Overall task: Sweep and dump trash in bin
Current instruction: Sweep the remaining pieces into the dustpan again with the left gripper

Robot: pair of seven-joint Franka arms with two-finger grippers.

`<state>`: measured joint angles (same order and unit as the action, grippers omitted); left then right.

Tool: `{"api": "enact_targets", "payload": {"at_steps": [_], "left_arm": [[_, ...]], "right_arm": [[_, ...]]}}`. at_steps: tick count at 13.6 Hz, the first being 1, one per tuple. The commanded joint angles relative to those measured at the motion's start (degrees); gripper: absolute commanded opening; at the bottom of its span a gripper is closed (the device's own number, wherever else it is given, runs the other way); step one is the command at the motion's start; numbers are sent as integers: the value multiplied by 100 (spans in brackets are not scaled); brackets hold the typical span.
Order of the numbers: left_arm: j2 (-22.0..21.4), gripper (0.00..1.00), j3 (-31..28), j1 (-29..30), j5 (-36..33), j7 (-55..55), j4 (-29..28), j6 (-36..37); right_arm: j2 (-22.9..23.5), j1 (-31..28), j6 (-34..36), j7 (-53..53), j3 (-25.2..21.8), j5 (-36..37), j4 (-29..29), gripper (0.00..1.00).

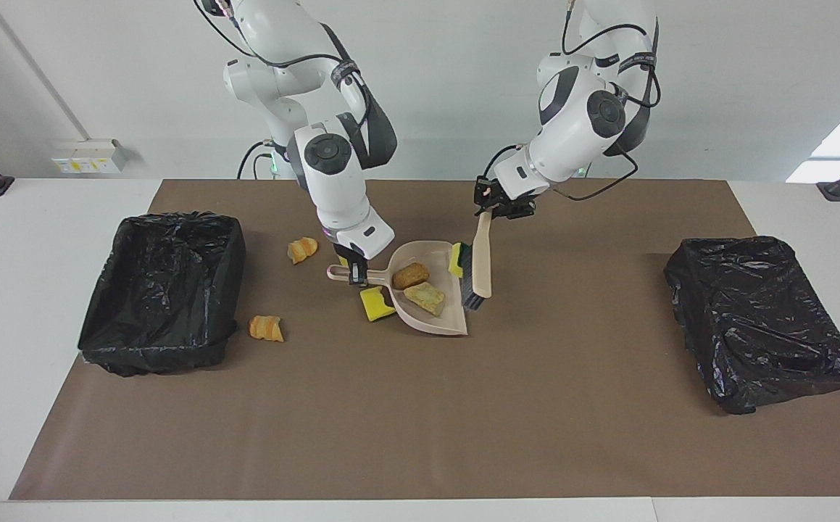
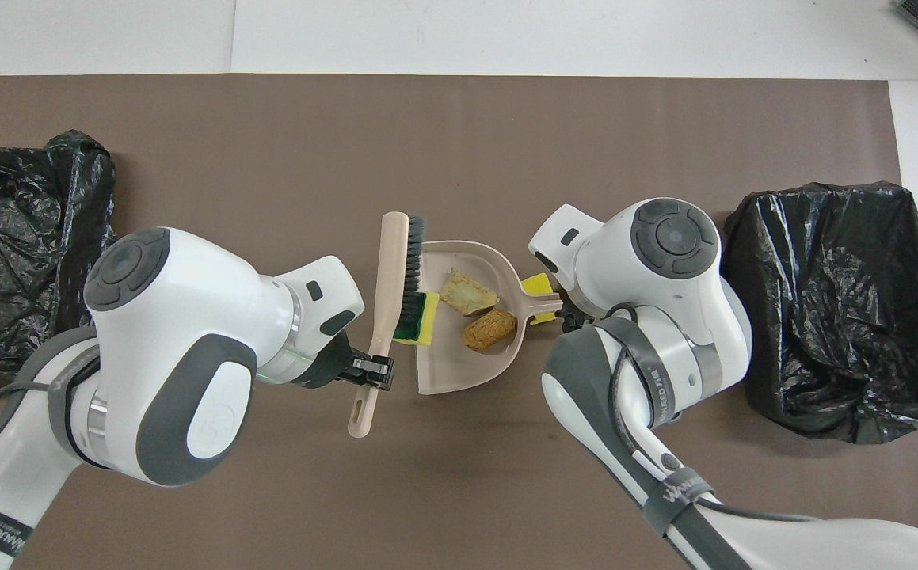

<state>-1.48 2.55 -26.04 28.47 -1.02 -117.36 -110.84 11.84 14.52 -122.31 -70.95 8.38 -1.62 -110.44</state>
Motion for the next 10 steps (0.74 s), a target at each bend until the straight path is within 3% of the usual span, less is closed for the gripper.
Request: {"api": "enact_targets", "payload": {"at_steps": [1,10], "left_arm": [[-54,0,-27,-418,264,66,-672,-779],[131,0,-27,-999,1011,154,-1193,-1871]], "right_arm": [[-120,-221,-3,-489,41,-199,-188,0],[-226,-248,-117,-498,41,-199,-461,0]]}}
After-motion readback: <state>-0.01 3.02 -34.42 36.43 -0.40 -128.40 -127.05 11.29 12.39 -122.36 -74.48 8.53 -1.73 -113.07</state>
